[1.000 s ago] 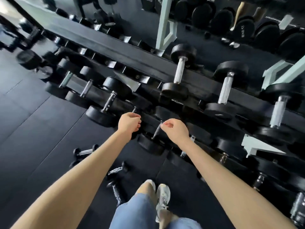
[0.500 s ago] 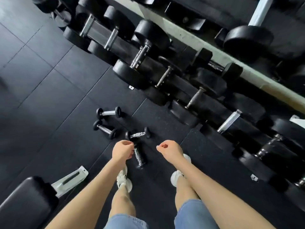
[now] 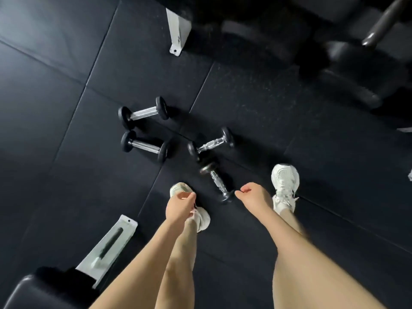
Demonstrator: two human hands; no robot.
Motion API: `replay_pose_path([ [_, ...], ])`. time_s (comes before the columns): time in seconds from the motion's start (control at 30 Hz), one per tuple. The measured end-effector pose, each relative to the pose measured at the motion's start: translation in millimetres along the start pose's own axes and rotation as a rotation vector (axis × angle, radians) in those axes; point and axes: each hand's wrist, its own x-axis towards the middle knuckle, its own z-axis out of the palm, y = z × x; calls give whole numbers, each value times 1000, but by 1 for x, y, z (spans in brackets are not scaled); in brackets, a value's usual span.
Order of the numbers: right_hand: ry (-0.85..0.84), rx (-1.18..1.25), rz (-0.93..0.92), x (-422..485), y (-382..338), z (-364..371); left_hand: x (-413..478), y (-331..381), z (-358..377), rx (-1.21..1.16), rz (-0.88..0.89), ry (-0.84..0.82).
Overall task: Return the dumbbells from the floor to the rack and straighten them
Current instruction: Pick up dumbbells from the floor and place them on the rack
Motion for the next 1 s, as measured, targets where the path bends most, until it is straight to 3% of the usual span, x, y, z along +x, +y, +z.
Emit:
replay_pose_path([
  [0.23,-50,-113,5,115,16,70,121,-30,49,-19,14,-19],
  [0.47,-124,-2,4,221,54,148,231,-70,133,-148,-16,-27],
  [0.63,-172,-247,-42,269,76,181,281,-84,175,-313,-19,-124],
  [0.83,-213,-218,-80,283,80,194,304,-87,192,-454,13,-154],
  [1.0,-173,-158,-89,235,76,174,255,-77,178,-450,44,-161],
])
